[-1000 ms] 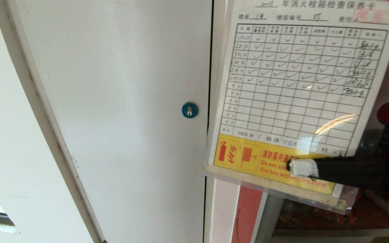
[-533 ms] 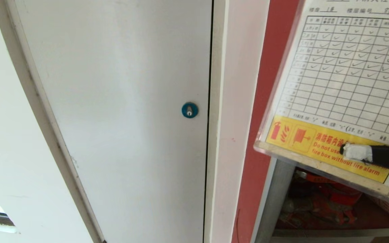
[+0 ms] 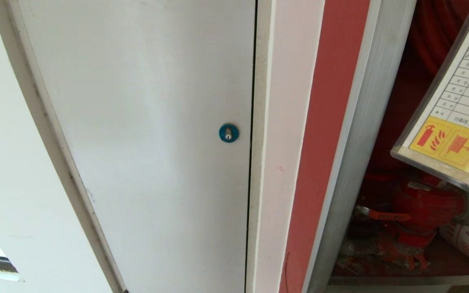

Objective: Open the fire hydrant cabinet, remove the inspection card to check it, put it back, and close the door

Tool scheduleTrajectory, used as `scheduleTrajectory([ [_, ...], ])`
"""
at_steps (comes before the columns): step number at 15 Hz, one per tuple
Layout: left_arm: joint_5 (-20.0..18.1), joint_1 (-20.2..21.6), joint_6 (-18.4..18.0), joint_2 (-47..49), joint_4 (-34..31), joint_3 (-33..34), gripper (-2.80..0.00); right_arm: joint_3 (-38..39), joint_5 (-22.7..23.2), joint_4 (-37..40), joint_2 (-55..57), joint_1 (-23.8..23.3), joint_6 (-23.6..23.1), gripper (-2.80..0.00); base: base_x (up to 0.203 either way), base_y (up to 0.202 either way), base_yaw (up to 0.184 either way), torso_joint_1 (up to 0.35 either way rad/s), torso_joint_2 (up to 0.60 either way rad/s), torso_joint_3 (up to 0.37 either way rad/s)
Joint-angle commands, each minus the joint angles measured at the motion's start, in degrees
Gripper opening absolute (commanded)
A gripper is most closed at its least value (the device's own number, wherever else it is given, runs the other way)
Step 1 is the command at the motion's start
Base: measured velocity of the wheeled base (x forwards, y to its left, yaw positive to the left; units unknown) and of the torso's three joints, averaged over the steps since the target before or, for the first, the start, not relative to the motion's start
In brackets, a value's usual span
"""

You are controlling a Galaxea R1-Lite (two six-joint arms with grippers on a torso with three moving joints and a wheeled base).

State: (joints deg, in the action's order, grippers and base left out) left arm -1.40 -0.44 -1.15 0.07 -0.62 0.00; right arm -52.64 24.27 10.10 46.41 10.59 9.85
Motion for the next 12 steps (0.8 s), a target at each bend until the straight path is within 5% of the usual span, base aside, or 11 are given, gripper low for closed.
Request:
scheduleTrajectory([
  [1,0.0,0.0,0.0,0.0,0.0,0.0,-2.80,-1.8,-3.6,4.2,-0.7,-5.0,-3.8,-2.80,0.000,0.000,0.000,0.000,0.00,0.000],
  [6,0.0,0.0,0.0,0.0,0.0,0.0,-2.80,-4.1,-19.8,6.6,4.7,-12.9,-24.3,-2.80,0.000,0.000,0.000,0.000,0.00,0.000],
  [12,0.0,0.0,0.0,0.0,0.0,0.0,-2.80,-10.0,-21.8,6.5,7.1,-24.6,-48.9,-2.80,0.000,0.000,0.000,0.000,0.00,0.000],
])
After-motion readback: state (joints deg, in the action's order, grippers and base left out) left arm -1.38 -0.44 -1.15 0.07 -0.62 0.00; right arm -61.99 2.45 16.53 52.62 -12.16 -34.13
